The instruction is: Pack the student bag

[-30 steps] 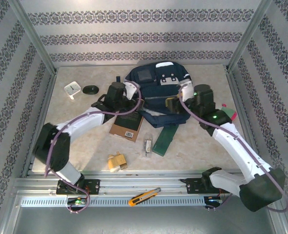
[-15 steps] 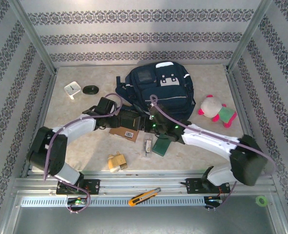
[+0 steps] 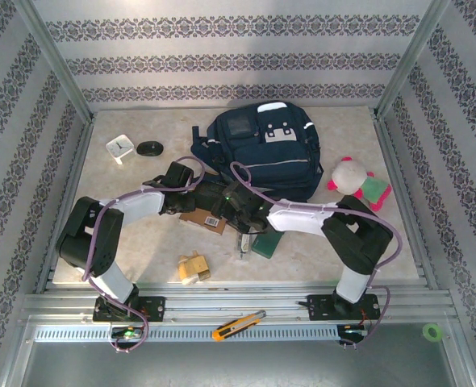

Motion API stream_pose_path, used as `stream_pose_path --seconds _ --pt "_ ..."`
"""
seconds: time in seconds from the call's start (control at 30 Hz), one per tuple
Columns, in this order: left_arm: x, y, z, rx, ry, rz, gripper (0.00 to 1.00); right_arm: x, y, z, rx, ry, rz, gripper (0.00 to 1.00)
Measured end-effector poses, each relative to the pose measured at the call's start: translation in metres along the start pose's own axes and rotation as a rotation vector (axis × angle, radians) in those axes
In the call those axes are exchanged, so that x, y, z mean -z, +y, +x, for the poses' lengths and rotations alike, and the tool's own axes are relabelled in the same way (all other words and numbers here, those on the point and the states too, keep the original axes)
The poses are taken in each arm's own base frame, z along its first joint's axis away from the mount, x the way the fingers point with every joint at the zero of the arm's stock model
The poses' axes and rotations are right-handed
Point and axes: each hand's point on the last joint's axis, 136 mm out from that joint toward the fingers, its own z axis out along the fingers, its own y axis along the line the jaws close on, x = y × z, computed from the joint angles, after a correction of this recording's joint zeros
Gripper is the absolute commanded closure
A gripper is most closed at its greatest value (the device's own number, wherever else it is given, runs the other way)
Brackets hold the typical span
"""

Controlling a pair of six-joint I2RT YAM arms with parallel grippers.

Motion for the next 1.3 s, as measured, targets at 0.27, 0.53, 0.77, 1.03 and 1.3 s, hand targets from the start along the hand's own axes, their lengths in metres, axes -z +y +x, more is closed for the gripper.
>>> stream_pose_path --seconds 0.27,0.53,0.77,1.03,1.3 --pt "-0.002 0.001 -0.001 0.054 -0.019 0.027 0.87 -0.022 0.002 -0.002 -0.081 0.028 -0.038 0.44" --pt "-0.007 0.003 -0.015 0.100 -0.070 0.039 0.87 -0.031 0.034 -0.014 -0.030 0.034 -0.255 0.46" --pt "-0.007 0.005 -0.018 0.109 -0.083 0.038 0.87 -0.019 0.075 -0.029 0.008 -0.017 -0.448 0.63" --pt "0.002 0.012 -0.011 0.129 -0.070 0.004 0.61 -0.022 0.052 -0.022 0.011 -0.004 -0.345 1.00" --pt "0.086 0.000 -0.039 0.124 -0.203 0.071 0.37 0.061 0.090 0.025 0.418 -0.003 -0.473 1.00"
